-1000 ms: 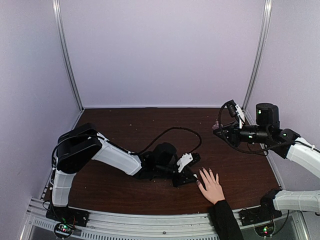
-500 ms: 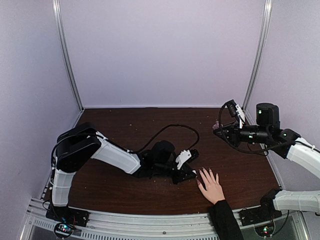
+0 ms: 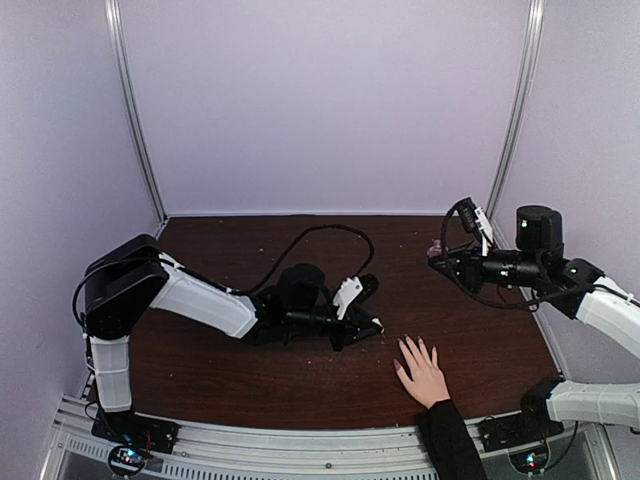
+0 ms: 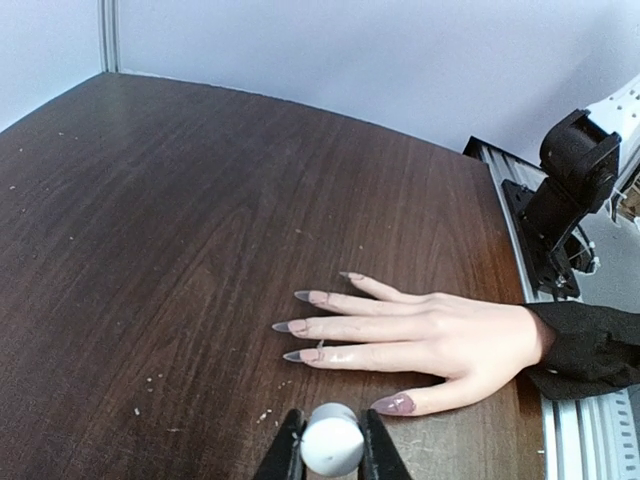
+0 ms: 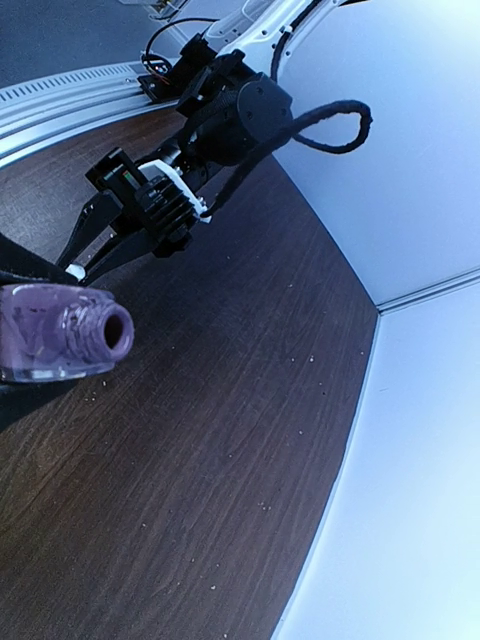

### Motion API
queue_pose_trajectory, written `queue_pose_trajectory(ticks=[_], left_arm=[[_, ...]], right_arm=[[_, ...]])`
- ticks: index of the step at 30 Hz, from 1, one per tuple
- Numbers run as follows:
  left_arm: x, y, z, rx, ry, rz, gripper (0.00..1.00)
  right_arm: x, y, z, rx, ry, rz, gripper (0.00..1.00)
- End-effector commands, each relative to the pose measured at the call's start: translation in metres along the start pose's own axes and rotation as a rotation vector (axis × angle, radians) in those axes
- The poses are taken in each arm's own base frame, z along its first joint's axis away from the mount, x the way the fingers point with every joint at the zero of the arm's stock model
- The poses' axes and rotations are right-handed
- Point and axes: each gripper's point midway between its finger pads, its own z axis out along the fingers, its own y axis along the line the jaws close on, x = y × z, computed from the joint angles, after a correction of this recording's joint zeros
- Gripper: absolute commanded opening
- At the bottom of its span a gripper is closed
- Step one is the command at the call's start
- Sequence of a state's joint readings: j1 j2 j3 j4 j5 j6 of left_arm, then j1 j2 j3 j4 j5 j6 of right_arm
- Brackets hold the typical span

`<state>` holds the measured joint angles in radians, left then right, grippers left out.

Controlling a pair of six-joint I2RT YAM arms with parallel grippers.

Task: Paint the nails
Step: Paint the nail with the hand.

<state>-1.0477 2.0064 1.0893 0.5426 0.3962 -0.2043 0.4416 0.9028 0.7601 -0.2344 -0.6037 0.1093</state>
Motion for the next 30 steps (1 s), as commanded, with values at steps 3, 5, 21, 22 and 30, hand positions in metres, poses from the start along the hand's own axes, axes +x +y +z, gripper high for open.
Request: queue_pose_trajectory(ticks=[3, 5, 21, 22, 30], left_arm=[[-0.013, -0.017, -0.005, 0.085, -0.056, 0.021, 0.0], [-0.009, -0.024, 0.0, 0.122, -0.047, 0.018, 0.0], [0.02, -0.043, 0.026, 0.228, 0.013, -0.006, 0.0], [0.02, -0.043, 0.027, 0.228, 0.012, -0.009, 0.0], [0.02, -0.041, 0.034, 0.229, 0.01, -0.019, 0.0]], right_arm=[[-0.018, 0.005, -0.012, 0.003, -0.069, -0.027, 0.0], [-0.018, 0.007, -0.014, 0.003, -0.07, -0.03, 0.0], [-0.008, 0.001, -0.009, 0.021, -0.015, -0.03, 0.0], [-0.007, 0.0, -0.009, 0.023, -0.013, -0.029, 0.0], [-0.005, -0.001, -0.008, 0.027, -0.01, -0.029, 0.0]])
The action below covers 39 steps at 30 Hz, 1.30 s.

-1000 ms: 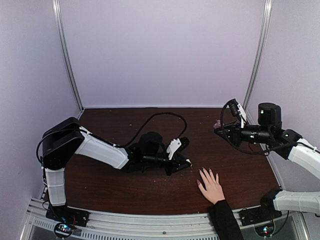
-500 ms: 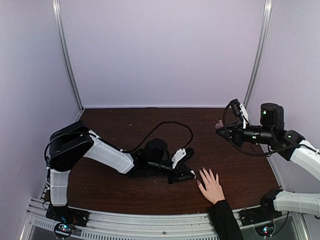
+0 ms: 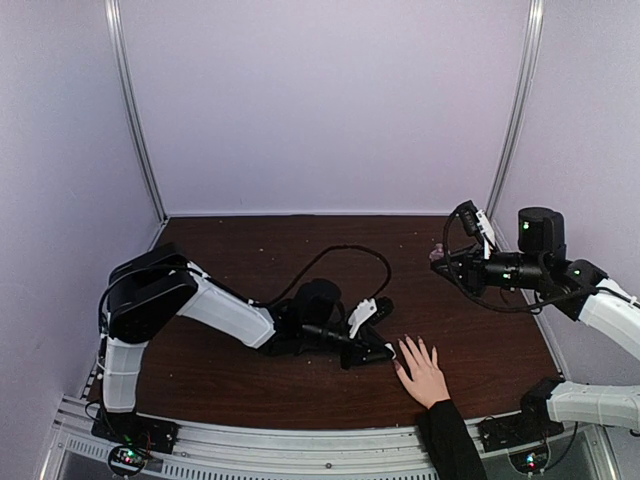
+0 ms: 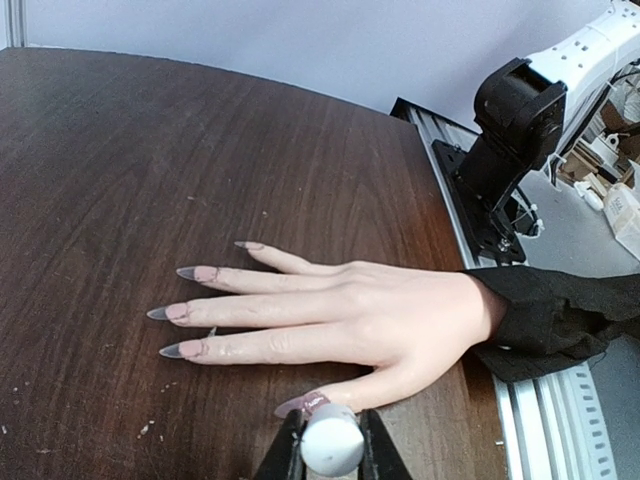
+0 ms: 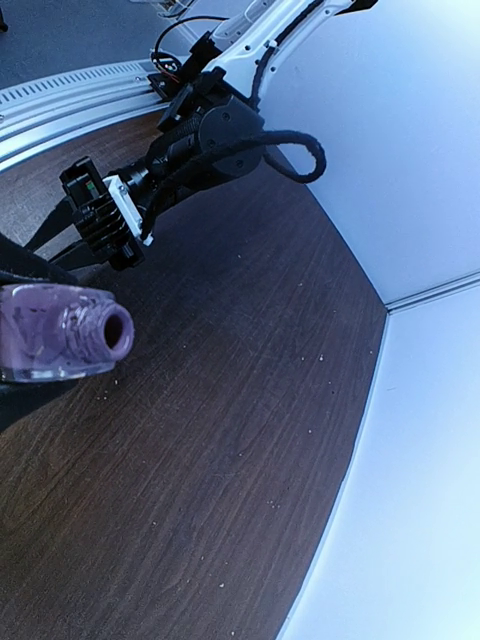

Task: Paint the nails
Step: Paint the nail with the hand.

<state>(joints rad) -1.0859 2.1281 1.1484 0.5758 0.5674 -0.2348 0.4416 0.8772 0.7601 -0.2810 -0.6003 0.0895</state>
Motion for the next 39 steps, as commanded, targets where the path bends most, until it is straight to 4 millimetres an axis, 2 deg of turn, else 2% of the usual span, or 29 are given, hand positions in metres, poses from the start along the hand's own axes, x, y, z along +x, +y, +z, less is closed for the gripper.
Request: queue_pose_trajectory(ticks=[1, 11, 19, 39], left_arm=[[-0.01, -0.001, 0.008, 0.026, -0.037, 0.016, 0.0], [-0.005, 0.003, 0.013, 0.02, -0.031, 0.005, 0.0], [-0.003, 0.016, 0.016, -0.035, -0.031, -0.007, 0.0], [0.001, 0.035, 0.012, -0.115, -0.016, -0.018, 0.0]], right_arm=[[-0.01, -0.003, -0.003, 0.022, -0.028, -0.019, 0.0], [-0.01, -0.004, -0.003, 0.028, -0.028, -0.02, 0.0], [-0.008, -0.005, -0.002, 0.03, -0.024, -0.02, 0.0], [-0.008, -0.004, -0.005, 0.033, -0.025, -0.02, 0.0]])
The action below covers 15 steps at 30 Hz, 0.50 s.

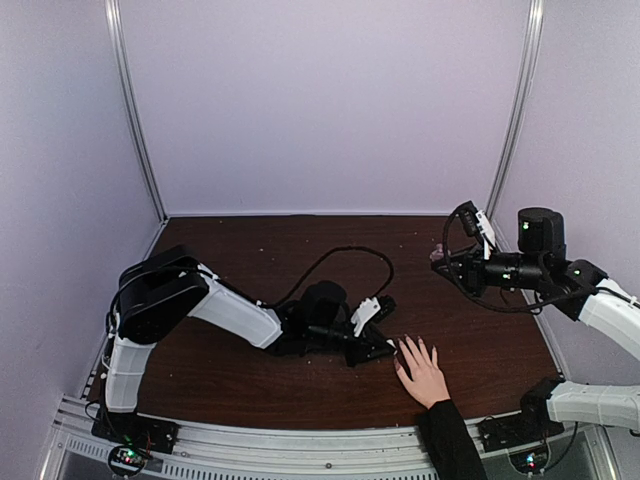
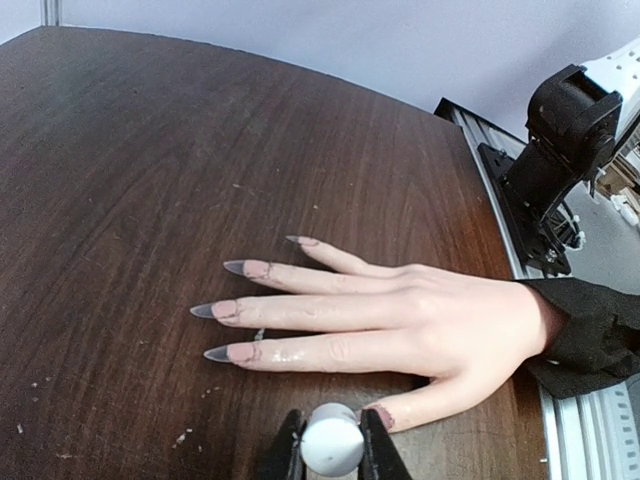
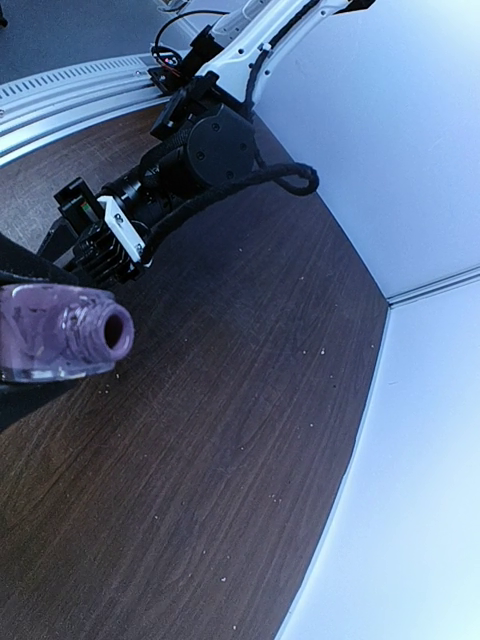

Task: Paint the nails
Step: Paint the nail with the hand.

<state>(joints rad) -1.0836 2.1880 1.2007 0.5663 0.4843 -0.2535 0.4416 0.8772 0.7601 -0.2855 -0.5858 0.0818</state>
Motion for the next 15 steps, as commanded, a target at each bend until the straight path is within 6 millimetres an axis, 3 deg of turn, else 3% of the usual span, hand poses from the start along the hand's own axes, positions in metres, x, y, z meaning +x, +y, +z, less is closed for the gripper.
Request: queue_pose_trajectory(ticks=[1, 7, 15], left_arm=[[-0.004, 0.012, 0.002, -0.033, -0.02, 0.007, 0.0], [-0.01, 0.019, -0.004, -0.063, -0.029, 0.01, 0.0], [-0.028, 0.009, -0.02, -0.059, -0.093, 0.037, 0.0]], right_arm=[[-0.01, -0.002, -0.005, 0.018, -0.03, -0.015, 0.0], [-0.009, -0.002, -0.005, 0.02, -0.028, -0.014, 0.0], [-0.009, 0.0, -0.006, 0.016, -0.031, -0.015, 0.0]])
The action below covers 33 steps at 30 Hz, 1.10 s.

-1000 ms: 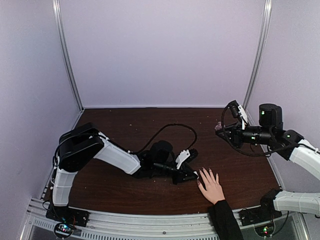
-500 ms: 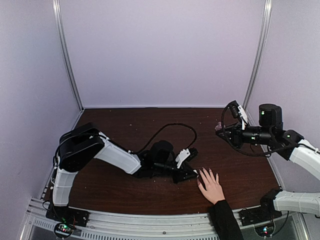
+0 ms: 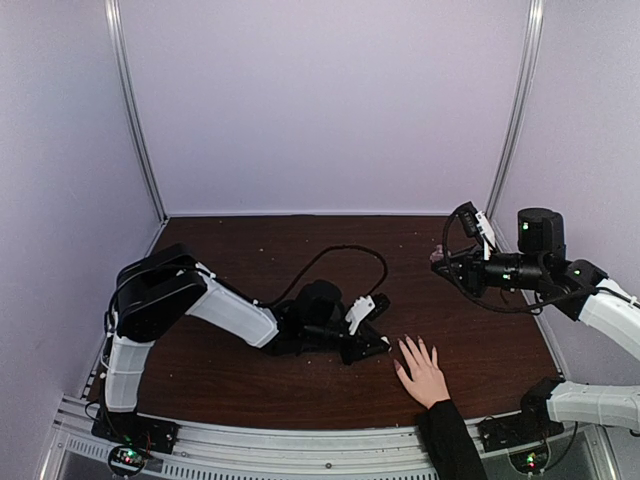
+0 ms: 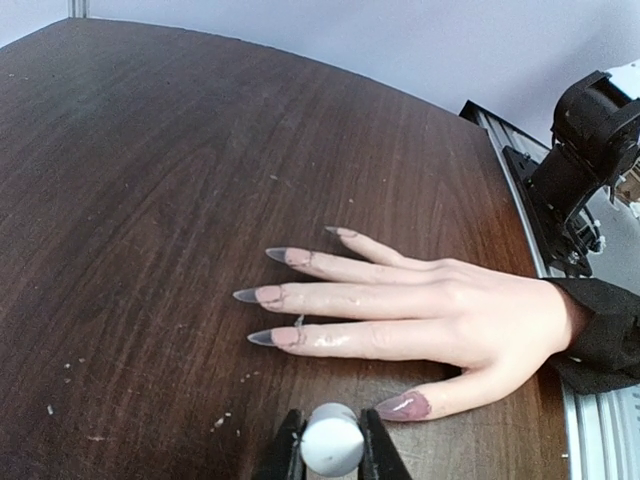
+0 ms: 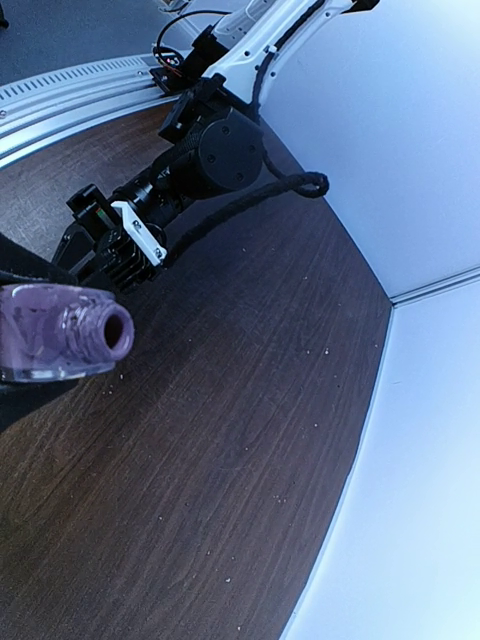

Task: Paint the nails
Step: Paint the nail with the hand.

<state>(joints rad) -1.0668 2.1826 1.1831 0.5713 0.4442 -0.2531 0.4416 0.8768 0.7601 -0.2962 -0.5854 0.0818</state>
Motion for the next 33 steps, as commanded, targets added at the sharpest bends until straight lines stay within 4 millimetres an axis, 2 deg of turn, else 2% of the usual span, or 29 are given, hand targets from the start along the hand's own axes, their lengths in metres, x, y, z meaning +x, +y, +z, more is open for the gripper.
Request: queue_pose_trajectory(ticks=[1, 10, 33], left_arm=[[-0.031, -0.007, -0.016, 0.0, -0.097, 0.046, 0.0], [-0.025, -0.027, -0.014, 0.064, -0.095, 0.065, 0.0], [-0.015, -0.042, 0.003, 0.164, -0.055, 0.058, 0.0]], right_arm=[[-0.012, 0.0, -0.006, 0.015, -0.041, -0.019, 0.0], [-0.012, 0.0, -0.006, 0.012, -0.044, -0.019, 0.0], [-0.011, -0.001, -0.004, 0.01, -0.036, -0.016, 0.0]])
